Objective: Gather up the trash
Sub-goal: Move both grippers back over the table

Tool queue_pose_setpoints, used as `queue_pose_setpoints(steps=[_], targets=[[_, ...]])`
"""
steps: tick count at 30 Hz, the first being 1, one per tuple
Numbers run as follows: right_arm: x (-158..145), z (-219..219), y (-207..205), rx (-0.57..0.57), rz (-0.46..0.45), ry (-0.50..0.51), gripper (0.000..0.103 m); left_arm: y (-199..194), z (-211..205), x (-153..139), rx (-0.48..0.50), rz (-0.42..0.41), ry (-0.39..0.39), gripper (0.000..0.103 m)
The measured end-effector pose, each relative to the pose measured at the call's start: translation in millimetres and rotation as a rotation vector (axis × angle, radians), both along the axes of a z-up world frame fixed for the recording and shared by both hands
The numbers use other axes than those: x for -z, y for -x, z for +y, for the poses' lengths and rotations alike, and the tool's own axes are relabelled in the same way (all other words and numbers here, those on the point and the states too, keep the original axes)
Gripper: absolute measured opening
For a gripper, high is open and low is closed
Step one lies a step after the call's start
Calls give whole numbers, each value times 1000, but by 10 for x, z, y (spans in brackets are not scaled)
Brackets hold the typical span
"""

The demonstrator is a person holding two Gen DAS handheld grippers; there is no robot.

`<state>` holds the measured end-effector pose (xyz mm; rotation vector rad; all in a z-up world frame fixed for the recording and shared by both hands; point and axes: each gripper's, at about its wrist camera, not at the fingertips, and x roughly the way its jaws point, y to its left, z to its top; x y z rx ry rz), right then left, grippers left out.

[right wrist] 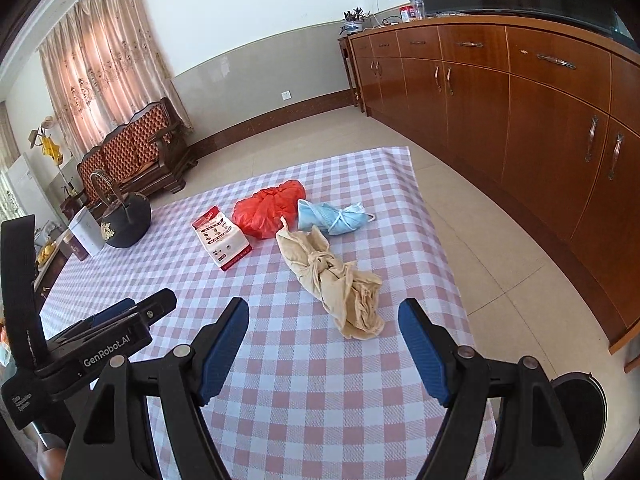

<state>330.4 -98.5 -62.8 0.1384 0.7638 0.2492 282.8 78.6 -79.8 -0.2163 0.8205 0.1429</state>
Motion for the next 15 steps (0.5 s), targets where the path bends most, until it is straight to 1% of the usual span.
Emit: queue_pose_setpoints(steps=[7,15], targets=[[136,98,-342,2,22,-6,79,-402,86,182,-11,32,4,69],[209,280,-730,-12,20,-13,79,-710,123,325,-8,54,19,69]])
